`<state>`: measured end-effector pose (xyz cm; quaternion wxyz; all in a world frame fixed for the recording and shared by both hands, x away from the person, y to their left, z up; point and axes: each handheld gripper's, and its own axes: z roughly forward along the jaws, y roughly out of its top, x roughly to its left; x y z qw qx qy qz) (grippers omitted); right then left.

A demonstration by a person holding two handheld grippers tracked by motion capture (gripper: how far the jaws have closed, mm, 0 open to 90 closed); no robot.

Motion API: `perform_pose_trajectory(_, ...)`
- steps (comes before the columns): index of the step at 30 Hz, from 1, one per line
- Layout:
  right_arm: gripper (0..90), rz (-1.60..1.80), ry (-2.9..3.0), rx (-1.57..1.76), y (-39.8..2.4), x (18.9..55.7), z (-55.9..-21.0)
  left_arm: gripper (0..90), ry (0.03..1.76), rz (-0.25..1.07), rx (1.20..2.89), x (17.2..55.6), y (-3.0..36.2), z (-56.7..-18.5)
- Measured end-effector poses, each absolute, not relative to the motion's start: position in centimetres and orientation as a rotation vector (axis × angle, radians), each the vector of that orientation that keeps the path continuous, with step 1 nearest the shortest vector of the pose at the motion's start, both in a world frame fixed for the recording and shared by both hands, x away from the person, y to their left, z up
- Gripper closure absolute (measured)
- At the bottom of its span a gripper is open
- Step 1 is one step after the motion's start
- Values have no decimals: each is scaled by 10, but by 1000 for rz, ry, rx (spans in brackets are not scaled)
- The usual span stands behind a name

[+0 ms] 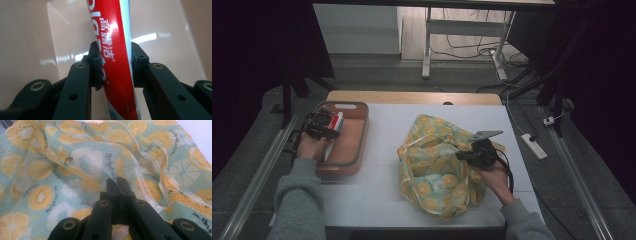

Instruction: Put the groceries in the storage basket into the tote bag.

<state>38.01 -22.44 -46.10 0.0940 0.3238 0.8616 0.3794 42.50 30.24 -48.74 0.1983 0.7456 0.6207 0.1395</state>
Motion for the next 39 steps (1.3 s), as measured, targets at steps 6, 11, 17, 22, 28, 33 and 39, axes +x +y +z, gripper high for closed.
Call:
perform_pose_trajectory(6, 890, 1128, 2551, 954, -225, 380, -460, 684, 1622, 426, 1950, 413, 307, -464)
perform_pose_trajectory(11, 890, 1128, 2550, 960, -225, 380, -460, 687, 1512, 401, 1834, 402, 311, -445)
perform_pose_trajectory(17, 890, 1131, 2548, 959, -225, 380, -460, 690, 1396, 345, 1760, 394, 313, -433)
perform_pose_trajectory(22, 890, 1126, 2547, 960, -225, 380, -460, 692, 1316, 322, 1722, 389, 307, -425)
perform_pose_trajectory(28, 890, 1129, 2545, 961, -226, 380, -460, 694, 1226, 283, 1714, 386, 299, -419)
perform_pose_trajectory(33, 890, 1132, 2542, 959, -226, 380, -459, 695, 1165, 241, 1708, 384, 290, -415)
perform_pose_trajectory(39, 890, 1133, 2540, 960, -226, 380, -459, 697, 1067, 177, 1708, 380, 274, -408)
